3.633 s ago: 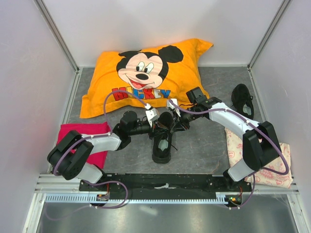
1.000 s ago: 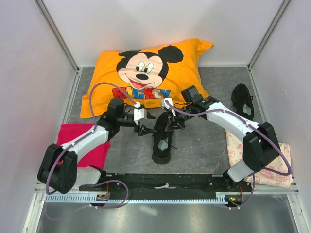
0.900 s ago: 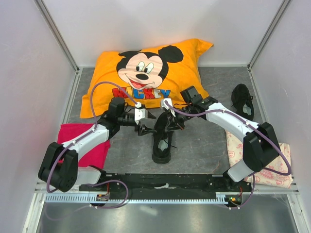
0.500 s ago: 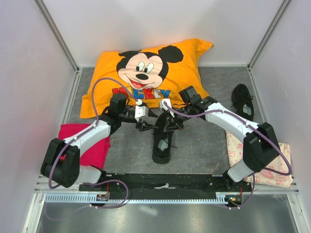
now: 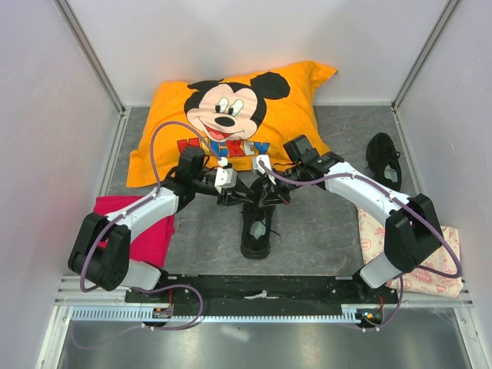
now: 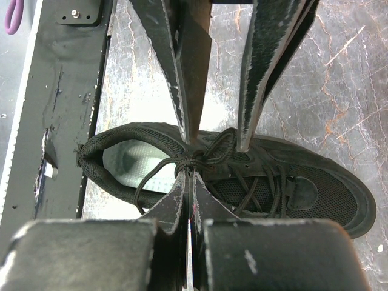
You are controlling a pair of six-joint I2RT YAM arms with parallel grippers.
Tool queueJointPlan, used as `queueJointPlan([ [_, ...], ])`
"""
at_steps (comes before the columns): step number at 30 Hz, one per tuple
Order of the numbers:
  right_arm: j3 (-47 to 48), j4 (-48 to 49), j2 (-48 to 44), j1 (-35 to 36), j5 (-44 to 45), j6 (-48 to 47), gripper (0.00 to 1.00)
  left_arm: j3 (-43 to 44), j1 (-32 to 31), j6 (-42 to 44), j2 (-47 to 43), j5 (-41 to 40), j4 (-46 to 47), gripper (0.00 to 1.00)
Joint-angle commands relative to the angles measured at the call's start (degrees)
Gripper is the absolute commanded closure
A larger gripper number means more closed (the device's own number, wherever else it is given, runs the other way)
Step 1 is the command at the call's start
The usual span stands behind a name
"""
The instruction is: Tie the shoes
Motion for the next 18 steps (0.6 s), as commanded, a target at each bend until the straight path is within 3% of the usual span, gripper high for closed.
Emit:
queueJointPlan([
  [1,2.4,0.4,-0.5,0.4,-0.5,-1.0,1.00,2.2,-0.5,-1.9,1.0,1.6,2.0,0.66],
  [7,1.6,0.3,-1.7,0.3,0.7,-0.5,1.00,0.9,-0.4,-2.7,0.7,-0.2,2.1,0.94],
  [10,1.1,-0.3,-2.5,0.0,2.2,-0.3,1.00,-0.6,-0.2,-3.1,-0.5,-2.0,2.1,0.99],
  [18,-0.9,-5.3,-5.9,-4.0,5.4,-2.4,1.00,-4.9,0.4,-5.3,-4.2,-8.6,3.1,0.98],
])
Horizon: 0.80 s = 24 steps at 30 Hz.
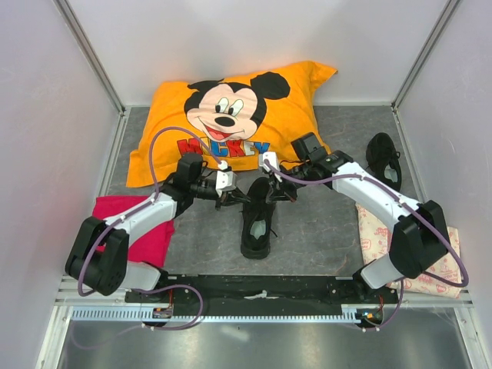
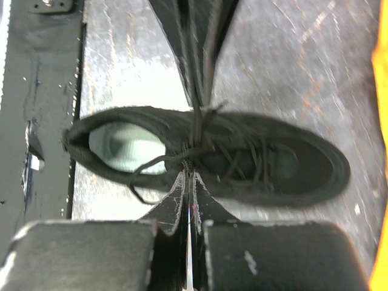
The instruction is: Tie the shoes
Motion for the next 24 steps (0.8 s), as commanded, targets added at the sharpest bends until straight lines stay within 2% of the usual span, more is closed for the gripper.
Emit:
queueJointPlan([
  [1,-0.9,-3.6,-3.5,-2.1,1.7,-2.2,1.00,-2.3,0.5,-3.3,-3.3,-4.4,2.4,0.98],
  [11,-3.8,-6.9,-6.1,-5.1,4.5,-5.1,1.00,-6.8,1.2,-6.3,-7.0,-10.5,4.0,0.99],
  [24,-8.5,-9.3,-9.7,-9.0,6.0,-8.7,1.00,-9.7,1.4,-3.7,-12.0,-15.4,-1.6,0.98],
])
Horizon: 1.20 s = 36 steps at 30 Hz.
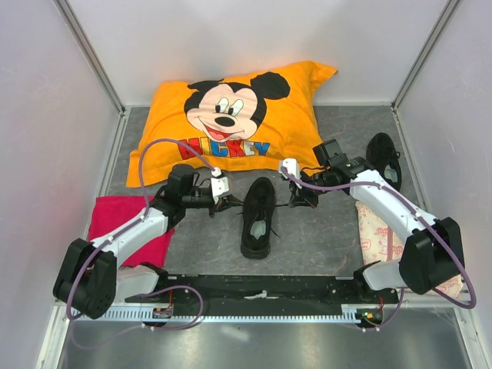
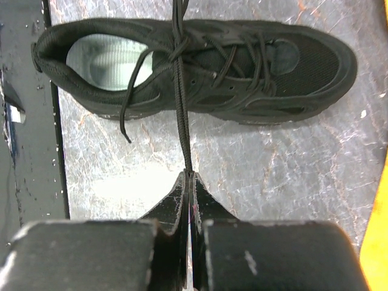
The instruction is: Tie the shoes
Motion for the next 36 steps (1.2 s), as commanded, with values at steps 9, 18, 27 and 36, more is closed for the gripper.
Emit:
queueJointPlan([
  [9,-5.5,0.7,-2.6,-1.2,1.3,-3.0,1.00,-2.8,0.7,2.3,-3.4,-4.6,-3.7,0.98],
  [18,-4.0,4.7,-0.5,0.2,-0.7,-2.2,1.00,-0.7,0.3,10.4,-2.2,-2.4,-7.6,0.98],
  [27,0.4,2.7,3.9,3.6,-0.5,-5.9,0.70,5.5,-0.3,12.9,3.2,-0.3,-9.1,0.89],
  [36,3.1,0.5,5.0,5.6,-0.9,-9.5,0.19,6.6,-0.9,12.6,4.7,0.8,-9.1,0.86],
])
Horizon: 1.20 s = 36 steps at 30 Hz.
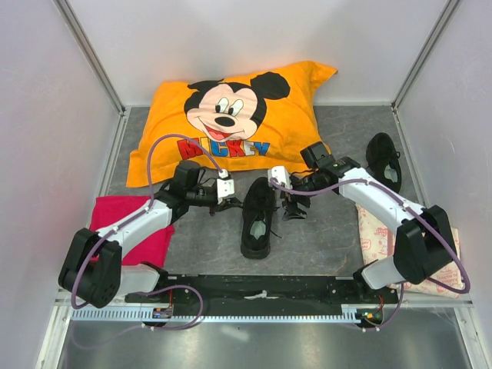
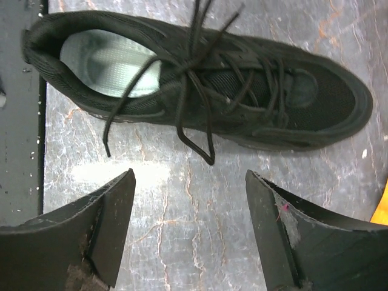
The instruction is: Tie the shoes
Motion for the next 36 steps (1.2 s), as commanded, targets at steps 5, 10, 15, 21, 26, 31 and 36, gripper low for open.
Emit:
queueJointPlan([
  [5,3.2,1.7,3.0,4.1,-1.8,-1.5,0.23,1.9,-0.5,2.0,0.5,2.1,0.1,0.85],
  [10,3.4,7.0,6.1,5.4,-0.2,2.1,0.30,1.7,-0.5,2.2,0.3,2.3,0.2,0.85],
  [15,3.3,8.3,7.4,5.9,0.9,2.1,0.42,1.0,-0.5,3.5,-0.4,2.8,0.1,0.85],
  [21,2.7,8.3,6.8,6.0,2.4,2.0,0.96,0.4,-0.4,6.0,-1.3,2.6,-0.9,0.85],
  [26,3.8,8.3,5.9,6.1,2.9,4.1,1.00,-0.3,-0.5,11.0,-2.5,3.4,-1.5,0.55],
  [31,4.5,8.9,5.5,6.2,2.7,5.9,1.00,1.0,-1.8,15.0,-1.7,3.6,-2.0,0.38],
  [36,4.9,9.0,5.7,6.5,2.5,6.8,1.00,3.0,-3.9,15.6,0.2,3.6,-2.3,0.37],
])
